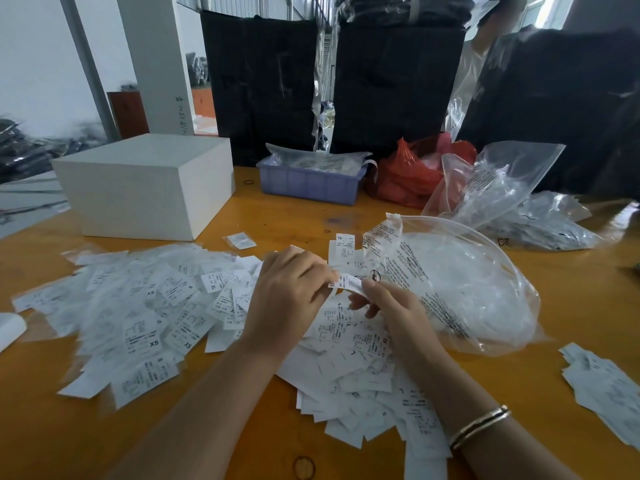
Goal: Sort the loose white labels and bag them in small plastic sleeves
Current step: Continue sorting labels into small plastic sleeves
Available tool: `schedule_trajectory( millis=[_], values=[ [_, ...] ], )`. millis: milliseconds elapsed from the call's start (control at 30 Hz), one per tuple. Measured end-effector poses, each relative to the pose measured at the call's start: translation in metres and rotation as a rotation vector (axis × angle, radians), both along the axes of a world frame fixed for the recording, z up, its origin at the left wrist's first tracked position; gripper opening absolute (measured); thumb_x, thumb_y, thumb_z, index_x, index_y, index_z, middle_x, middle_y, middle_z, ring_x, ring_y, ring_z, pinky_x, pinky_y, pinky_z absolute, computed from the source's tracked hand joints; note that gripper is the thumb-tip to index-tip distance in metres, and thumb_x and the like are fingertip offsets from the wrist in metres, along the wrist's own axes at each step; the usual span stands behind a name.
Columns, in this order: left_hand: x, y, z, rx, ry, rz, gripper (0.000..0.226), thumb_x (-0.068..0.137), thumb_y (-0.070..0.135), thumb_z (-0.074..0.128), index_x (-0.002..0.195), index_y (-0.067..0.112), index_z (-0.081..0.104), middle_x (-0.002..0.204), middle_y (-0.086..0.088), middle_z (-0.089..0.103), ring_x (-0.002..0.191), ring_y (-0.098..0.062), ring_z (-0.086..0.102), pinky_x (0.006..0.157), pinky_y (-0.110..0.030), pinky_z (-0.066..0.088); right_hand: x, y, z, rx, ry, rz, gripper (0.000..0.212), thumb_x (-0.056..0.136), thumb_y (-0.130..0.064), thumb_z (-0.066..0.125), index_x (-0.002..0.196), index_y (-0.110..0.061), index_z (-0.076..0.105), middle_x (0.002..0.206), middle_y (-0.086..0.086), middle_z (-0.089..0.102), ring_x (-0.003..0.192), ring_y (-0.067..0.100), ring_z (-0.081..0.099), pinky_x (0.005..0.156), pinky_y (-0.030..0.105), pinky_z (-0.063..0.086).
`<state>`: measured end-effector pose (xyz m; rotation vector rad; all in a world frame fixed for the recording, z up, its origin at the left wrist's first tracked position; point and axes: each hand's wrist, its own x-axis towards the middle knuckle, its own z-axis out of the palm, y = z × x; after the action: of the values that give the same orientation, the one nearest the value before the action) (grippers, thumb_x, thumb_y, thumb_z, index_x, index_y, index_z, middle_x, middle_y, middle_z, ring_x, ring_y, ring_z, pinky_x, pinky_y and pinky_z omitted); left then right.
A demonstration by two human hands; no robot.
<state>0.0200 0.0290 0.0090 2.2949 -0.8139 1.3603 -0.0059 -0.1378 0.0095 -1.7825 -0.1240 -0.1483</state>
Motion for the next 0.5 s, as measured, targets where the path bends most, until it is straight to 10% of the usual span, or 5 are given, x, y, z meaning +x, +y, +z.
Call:
schedule_trajectory(
  millis=[500],
  values=[
    [-0.0005,-0.0067,-0.0003,0.106,0.151,-0.004,0.014,0.073,0.010,0.078,0.086,0.011,0.073,0.080,0.001,0.068,0.079,-0.020,0.062,0.074,-0.029,0.044,0.0062,-0.0059,0.0019,0.280,0.198,-0.175,0.014,0.086,-0.014,0.064,0.078,-0.004,0.069,0.056,0.005,0.064,0.045,0.006,0.047,0.042,0.012,0.038]
  ],
)
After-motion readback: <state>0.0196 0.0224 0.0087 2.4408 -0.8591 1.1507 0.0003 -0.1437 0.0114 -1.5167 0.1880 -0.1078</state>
